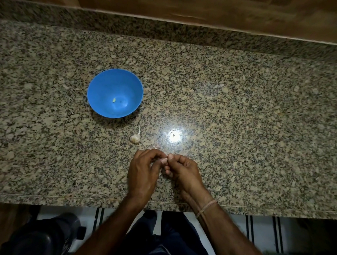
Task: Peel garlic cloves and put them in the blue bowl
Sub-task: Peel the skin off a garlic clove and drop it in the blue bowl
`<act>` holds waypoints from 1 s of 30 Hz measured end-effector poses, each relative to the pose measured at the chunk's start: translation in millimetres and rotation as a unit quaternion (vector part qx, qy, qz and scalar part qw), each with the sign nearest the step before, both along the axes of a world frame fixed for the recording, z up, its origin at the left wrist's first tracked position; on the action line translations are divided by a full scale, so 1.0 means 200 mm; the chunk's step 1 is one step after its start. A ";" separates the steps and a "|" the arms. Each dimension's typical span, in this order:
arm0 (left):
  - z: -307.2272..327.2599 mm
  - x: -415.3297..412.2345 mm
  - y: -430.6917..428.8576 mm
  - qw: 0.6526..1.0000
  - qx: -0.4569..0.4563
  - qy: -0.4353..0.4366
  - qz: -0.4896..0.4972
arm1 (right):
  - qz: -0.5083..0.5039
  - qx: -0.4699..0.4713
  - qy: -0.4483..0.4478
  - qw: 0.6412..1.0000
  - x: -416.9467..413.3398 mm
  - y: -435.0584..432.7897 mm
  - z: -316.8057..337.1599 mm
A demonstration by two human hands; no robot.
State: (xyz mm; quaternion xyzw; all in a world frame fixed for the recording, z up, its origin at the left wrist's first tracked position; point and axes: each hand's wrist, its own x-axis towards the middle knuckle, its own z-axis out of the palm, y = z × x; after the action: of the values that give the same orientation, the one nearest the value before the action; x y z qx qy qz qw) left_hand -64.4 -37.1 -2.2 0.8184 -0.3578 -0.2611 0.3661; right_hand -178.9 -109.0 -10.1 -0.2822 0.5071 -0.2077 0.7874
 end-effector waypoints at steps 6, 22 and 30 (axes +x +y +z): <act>-0.05 0.06 0.05 0.994 -0.003 0.074 0.080 | 0.059 -0.146 0.087 0.984 -0.02 -0.02 0.01; -0.01 0.10 0.18 0.999 -0.014 -0.036 -0.015 | 0.089 -0.295 0.178 0.934 -0.05 -0.04 0.00; -0.11 -0.01 0.03 0.992 0.000 -0.080 -0.102 | 0.059 -0.315 0.210 0.924 -0.14 -0.06 0.03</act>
State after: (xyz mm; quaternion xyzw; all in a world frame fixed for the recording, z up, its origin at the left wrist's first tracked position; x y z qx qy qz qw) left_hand -66.9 -30.2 -23.7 0.7960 -0.4678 -0.2307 0.3073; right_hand -207.4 -120.9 -5.0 -0.5824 0.5517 -0.2464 0.5439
